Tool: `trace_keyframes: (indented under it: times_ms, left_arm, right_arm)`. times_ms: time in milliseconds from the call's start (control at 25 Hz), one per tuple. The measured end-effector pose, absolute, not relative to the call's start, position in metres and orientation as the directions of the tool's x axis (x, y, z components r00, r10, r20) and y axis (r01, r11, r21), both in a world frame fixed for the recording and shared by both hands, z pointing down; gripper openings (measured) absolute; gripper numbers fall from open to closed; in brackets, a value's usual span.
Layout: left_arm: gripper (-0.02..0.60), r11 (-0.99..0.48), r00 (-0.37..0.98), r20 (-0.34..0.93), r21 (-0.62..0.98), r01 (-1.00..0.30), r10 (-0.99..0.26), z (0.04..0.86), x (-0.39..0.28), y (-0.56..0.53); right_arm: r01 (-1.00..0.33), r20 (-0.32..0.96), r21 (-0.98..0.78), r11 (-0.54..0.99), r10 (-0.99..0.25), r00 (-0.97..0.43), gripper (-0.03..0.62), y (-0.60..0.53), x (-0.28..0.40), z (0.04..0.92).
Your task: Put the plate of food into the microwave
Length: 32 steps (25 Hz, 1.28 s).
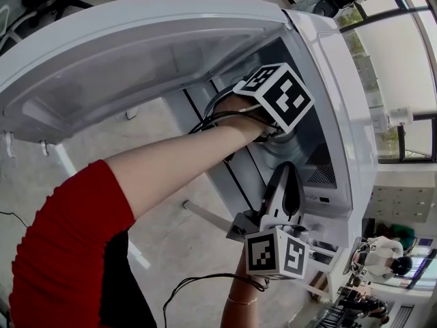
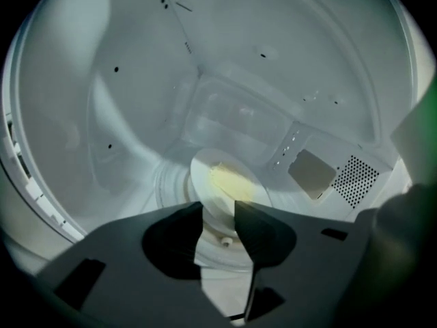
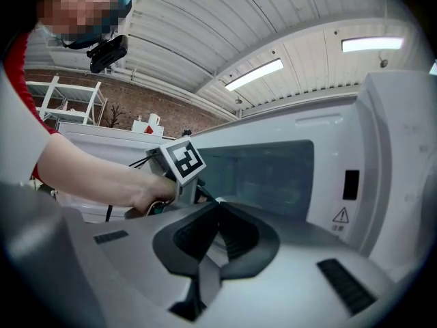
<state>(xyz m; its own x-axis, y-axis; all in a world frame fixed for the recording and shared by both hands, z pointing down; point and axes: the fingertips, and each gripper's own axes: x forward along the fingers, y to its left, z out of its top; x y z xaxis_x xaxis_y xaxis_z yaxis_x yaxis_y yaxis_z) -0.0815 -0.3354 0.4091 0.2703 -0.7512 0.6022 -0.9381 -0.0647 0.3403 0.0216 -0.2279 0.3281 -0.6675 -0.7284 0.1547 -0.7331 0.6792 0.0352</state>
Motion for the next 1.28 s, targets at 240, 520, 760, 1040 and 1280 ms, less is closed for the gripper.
trace_keyframes:
  times_ms: [240,520,760,1040,1280]
  left_arm:
    - [0.161,-0.087,0.22,0.596,0.244,-0.966,-0.772,0.406,-0.087,-0.339]
    - [0.172,-0.165,0.215,0.568,0.138,-0.977,-0.795,0.402,-0.085,-0.342]
    - [0.19,-0.206,0.168,0.583,0.001,-0.979,-0.795,0.404,-0.089,-0.339]
    - [0.19,-0.219,0.164,0.556,-0.032,-0.975,-0.815,0.404,-0.087,-0.34]
    - [0.054,-0.176,0.136,0.46,-0.045,-0.983,-0.877,0.388,-0.108,-0.32]
  right_arm:
    - [-0.73,0.157,0.037,0.682,-0.725,-0.67,0.015,-0.228,0.021,0.328]
    - [-0.729,0.171,0.044,0.683,-0.724,-0.668,0.015,-0.23,0.02,0.334]
    - [-0.731,0.181,0.041,0.681,-0.725,-0.665,0.015,-0.229,0.014,0.337]
    - [-0.74,0.203,0.032,0.672,-0.73,-0.653,0.015,-0.231,0.017,0.346]
    - [-0.741,0.21,0.038,0.671,-0.73,-0.651,0.015,-0.223,0.007,0.354]
